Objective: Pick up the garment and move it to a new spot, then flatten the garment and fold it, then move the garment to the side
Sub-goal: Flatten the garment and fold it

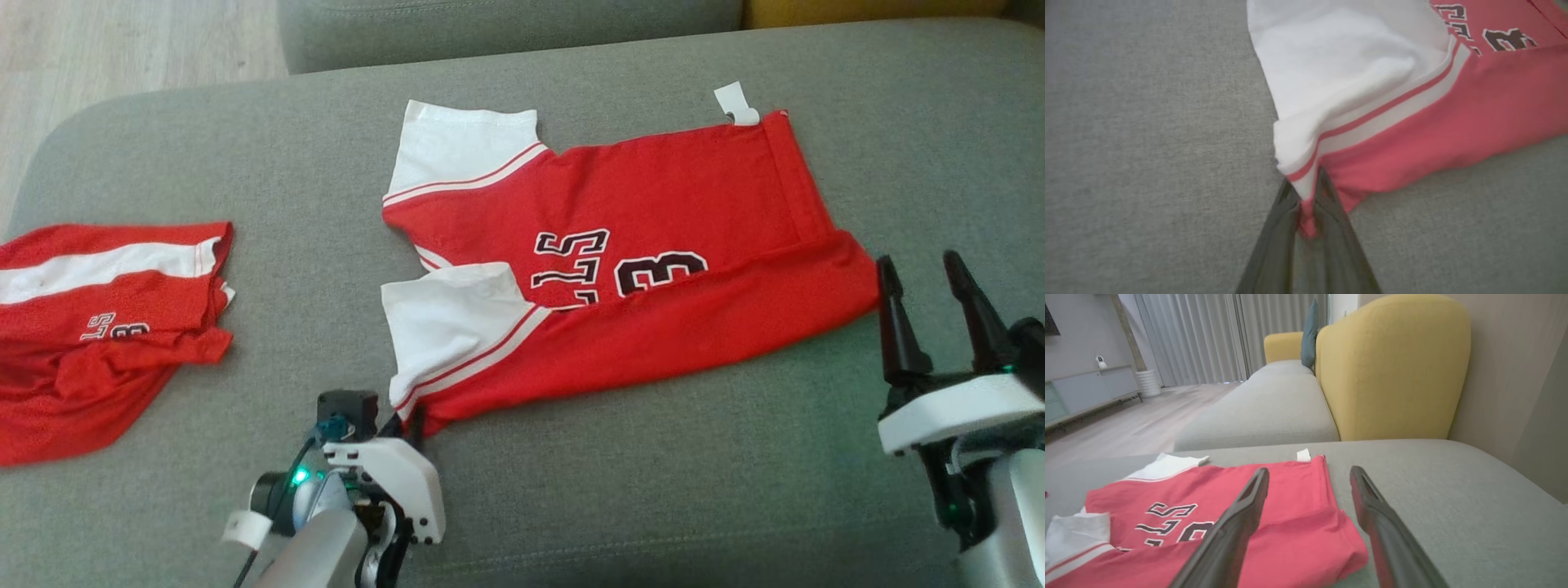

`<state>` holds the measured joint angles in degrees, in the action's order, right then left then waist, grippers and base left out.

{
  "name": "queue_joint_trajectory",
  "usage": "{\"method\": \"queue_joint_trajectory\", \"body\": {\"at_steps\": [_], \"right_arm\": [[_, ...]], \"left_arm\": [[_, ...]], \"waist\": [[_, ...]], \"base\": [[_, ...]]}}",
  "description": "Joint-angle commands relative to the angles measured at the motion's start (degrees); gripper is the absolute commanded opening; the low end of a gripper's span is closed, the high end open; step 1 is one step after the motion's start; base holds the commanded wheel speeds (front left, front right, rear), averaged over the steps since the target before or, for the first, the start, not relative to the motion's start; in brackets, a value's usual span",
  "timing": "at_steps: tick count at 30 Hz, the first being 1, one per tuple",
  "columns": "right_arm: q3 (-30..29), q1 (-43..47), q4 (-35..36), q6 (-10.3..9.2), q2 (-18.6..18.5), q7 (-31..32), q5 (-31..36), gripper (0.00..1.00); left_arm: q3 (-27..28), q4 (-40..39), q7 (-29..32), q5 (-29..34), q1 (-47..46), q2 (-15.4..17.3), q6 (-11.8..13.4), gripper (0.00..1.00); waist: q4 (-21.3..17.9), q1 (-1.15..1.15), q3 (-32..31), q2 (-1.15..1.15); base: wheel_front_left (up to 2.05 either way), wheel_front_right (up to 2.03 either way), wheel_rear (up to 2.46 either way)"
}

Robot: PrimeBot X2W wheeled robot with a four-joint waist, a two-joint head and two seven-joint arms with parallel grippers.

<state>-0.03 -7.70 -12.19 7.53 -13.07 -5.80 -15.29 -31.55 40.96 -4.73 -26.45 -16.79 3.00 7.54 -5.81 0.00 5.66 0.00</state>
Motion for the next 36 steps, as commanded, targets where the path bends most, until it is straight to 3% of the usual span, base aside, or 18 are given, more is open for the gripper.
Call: {"method": "queue_joint_trajectory", "body": {"at_steps": [1,8,16,26,36], "right_arm": [[0.0,-2.4,1.0,-0.04,-0.2,0.9,0.8,1.00],[-7.2,-4.3,-5.3,-0.04,4.2,9.2,5.0,1.00],[-13.7,-8.5,-12.4,-0.04,8.3,14.5,9.0,1.00],[-17.0,-12.3,-18.8,-0.04,9.5,16.6,12.5,1.00],[-16.6,-16.6,-24.5,-0.04,8.9,17.1,14.0,1.00]], "left_arm": [[1.3,-0.6,-0.9,-0.3,-1.9,0.1,0.3,0.00],[1.9,-3.5,-5.9,0.6,-3.7,0.4,1.4,0.00],[2.7,-8.4,-9.0,2.8,-4.7,1.5,4.6,0.00],[2.0,-10.4,-9.3,3.4,-4.2,2.2,5.2,0.00],[0.9,-10.9,-9.0,3.4,-5.3,2.1,4.6,0.00]], "waist": [[0.3,0.00,0.2,0.00],[1.9,0.00,0.5,0.00],[4.3,0.00,1.2,0.00],[5.9,0.00,3.1,0.00],[7.3,0.00,5.6,0.00]], "base": [[0.00,0.00,0.00],[0.00,0.00,0.00],[0.00,0.00,0.00],[0.00,0.00,0.00],[0.00,0.00,0.00]]}}
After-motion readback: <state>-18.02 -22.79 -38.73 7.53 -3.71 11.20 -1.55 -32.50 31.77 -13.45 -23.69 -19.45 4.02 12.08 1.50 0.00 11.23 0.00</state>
